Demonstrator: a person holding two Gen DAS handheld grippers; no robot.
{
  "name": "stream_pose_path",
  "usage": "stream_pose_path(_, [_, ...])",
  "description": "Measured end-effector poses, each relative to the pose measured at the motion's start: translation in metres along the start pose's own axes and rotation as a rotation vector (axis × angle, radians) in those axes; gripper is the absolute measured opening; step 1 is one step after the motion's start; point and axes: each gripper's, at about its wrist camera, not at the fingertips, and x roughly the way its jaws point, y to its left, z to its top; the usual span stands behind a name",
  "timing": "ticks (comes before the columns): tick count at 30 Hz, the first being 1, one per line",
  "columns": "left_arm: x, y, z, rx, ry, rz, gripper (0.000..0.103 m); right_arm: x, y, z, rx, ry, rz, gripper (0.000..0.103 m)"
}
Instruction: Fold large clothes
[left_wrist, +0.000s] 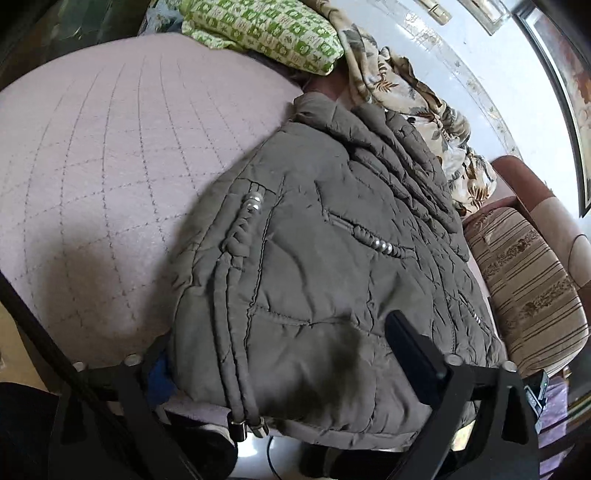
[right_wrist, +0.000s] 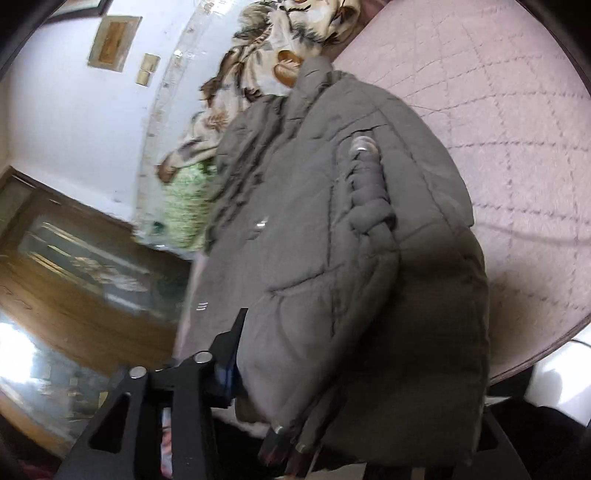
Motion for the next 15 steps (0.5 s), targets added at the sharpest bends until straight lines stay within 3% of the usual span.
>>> stream_pose_path(3, [0.001,-0.011,-0.001,0.042,-0.009,-0.032,0.082,0.000,0.005,0.000,-0.023,0.006,0.011,0.042])
stream_pose_path(5, [0.004,-0.018,-0.002,0.058,-0.023,-0.013,0.082,-0.006,0.012,0.004,-0.050,-0.011,0.035,0.042])
stream_pose_path(8, [0.012,-0.017,-0.002,0.034,-0.031,-0.002,0.089,0.004,0.000,0.002,-0.025,0.006,-0.008,0.044])
stream_pose_path(12, [0.015,-0.031,-0.005,0.127,-0.041,0.071,0.090,0.005,-0.007,-0.002,-0.012,-0.003,-0.011,0.040])
stream_pose_path(15, [0.014,-0.032,-0.005,0.159,-0.063,0.136,0.075,0.004,-0.004,-0.007,-0.045,-0.027,-0.024,0.039])
